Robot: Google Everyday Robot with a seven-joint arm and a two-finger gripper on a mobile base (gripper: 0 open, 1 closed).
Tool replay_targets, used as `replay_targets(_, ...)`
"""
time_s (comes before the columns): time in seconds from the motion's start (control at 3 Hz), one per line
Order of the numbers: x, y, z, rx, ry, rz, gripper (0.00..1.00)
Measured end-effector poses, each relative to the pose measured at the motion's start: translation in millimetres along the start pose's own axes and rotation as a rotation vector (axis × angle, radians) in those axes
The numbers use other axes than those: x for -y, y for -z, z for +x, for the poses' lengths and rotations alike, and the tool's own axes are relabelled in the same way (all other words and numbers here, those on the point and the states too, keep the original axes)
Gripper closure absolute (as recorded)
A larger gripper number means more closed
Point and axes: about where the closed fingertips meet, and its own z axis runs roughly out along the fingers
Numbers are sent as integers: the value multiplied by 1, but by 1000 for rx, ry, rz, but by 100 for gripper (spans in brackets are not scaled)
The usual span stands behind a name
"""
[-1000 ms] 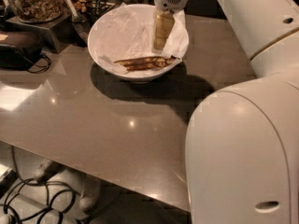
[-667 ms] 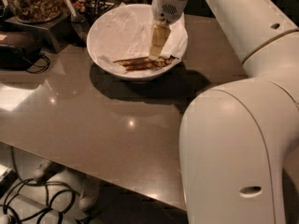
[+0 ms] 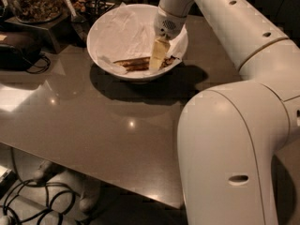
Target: Pick banana from white bowl
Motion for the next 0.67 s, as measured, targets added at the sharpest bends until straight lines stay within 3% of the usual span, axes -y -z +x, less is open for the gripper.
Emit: replay_targets(0.67,5,-21,1,-12,-32,-35,34)
